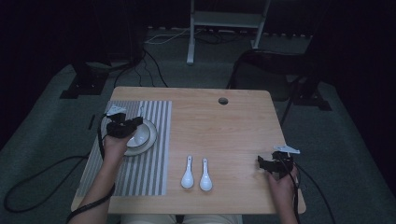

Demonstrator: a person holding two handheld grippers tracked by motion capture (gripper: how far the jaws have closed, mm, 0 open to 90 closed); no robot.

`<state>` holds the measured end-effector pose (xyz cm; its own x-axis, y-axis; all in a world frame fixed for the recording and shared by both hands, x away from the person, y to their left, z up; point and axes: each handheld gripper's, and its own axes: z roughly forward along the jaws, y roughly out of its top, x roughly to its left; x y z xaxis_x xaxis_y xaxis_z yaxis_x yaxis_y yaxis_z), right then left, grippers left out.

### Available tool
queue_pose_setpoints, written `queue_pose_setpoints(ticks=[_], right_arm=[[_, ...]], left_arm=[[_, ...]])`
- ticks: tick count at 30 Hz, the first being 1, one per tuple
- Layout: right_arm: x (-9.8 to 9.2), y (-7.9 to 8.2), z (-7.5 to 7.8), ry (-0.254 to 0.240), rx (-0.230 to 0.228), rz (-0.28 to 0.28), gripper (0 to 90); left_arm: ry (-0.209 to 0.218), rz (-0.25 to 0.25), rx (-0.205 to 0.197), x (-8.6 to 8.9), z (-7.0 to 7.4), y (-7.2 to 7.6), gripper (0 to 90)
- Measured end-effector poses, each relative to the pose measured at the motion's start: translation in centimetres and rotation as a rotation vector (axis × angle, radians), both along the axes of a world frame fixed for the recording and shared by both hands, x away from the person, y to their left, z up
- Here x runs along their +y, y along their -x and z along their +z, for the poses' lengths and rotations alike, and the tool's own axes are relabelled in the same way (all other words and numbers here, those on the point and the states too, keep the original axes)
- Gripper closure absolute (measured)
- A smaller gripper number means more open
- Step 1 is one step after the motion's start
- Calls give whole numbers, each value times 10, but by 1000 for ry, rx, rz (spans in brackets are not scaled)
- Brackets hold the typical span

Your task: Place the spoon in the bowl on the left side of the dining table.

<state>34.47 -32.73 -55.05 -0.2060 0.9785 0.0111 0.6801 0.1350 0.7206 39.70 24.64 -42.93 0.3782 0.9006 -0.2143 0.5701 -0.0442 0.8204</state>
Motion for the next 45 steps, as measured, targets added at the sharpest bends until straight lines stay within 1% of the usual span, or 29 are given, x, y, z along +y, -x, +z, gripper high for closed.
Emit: queue_pose_setpoints(ticks=[1, 3, 4, 5, 6, 7, 11, 12, 15, 16, 18, 20, 21, 22, 23, 26, 28, 30, 34, 35, 38, 39, 41, 45], right_arm=[[0, 0, 0, 0, 0, 0, 114], [0, 0, 0, 0, 0, 0, 115], [0, 0, 0, 0, 0, 0, 115], [0, 0, 0, 0, 0, 0, 114], [0, 0, 0, 0, 0, 0, 114], [0, 0, 0, 0, 0, 0, 114], [0, 0, 0, 0, 0, 0, 114], [0, 0, 0, 0, 0, 0, 114], [0, 0, 0, 0, 0, 0, 115], [0, 0, 0, 0, 0, 0, 114], [0, 0, 0, 0, 0, 0, 115], [0, 0, 0, 0, 0, 0, 114], [0, 0, 0, 0, 0, 0, 114], [0, 0, 0, 0, 0, 0, 115], [0, 0, 0, 0, 0, -2, 115], [0, 0, 0, -1, 0, -2, 115], [0, 0, 0, 0, 0, -2, 115], [0, 0, 0, 0, 0, -2, 114], [0, 0, 0, 0, 0, -2, 115], [0, 0, 0, -1, 0, -2, 114], [0, 0, 0, 0, 0, -2, 114], [0, 0, 0, -1, 0, -2, 114], [0, 0, 0, -1, 0, -2, 114], [0, 0, 0, -1, 0, -2, 115]], left_arm=[[0, 0, 0, 0, 0, 0, 857], [0, 9, 4, 4, -6, -4, 857], [-12, 11, 11, 5, -10, -7, 857], [-14, 13, 16, 5, -12, -9, 857], [-8, 19, 31, 5, -17, -13, 857], [-8, 19, 31, 5, -17, -13, 857], [-20, 29, 64, 6, -25, -20, 857], [-37, 39, 78, 5, -28, -22, 857], [-49, 47, 101, 6, -33, -25, 856], [-61, 52, 109, 6, -34, -26, 856], [-64, 55, 120, 6, -37, -27, 856], [-78, 55, 134, 6, -40, -27, 856], [-78, 55, 134, 6, -40, -27, 856], [-83, 62, 150, 6, -44, -28, 856], [-81, 68, 157, 6, -46, -29, 856], [-91, 73, 161, 6, -48, -30, 856], [-90, 74, 162, 6, -48, -30, 855], [-101, 79, 160, 6, -48, -30, 855], [-92, 98, 166, 7, -49, -29, 852], [-103, 96, 167, 7, -50, -29, 851], [-102, 99, 167, 7, -51, -27, 846], [-111, 100, 169, 7, -52, -27, 832], [-106, 106, 165, 8, -53, -25, 833], [-123, 107, 161, 7, -52, -23, 831]])
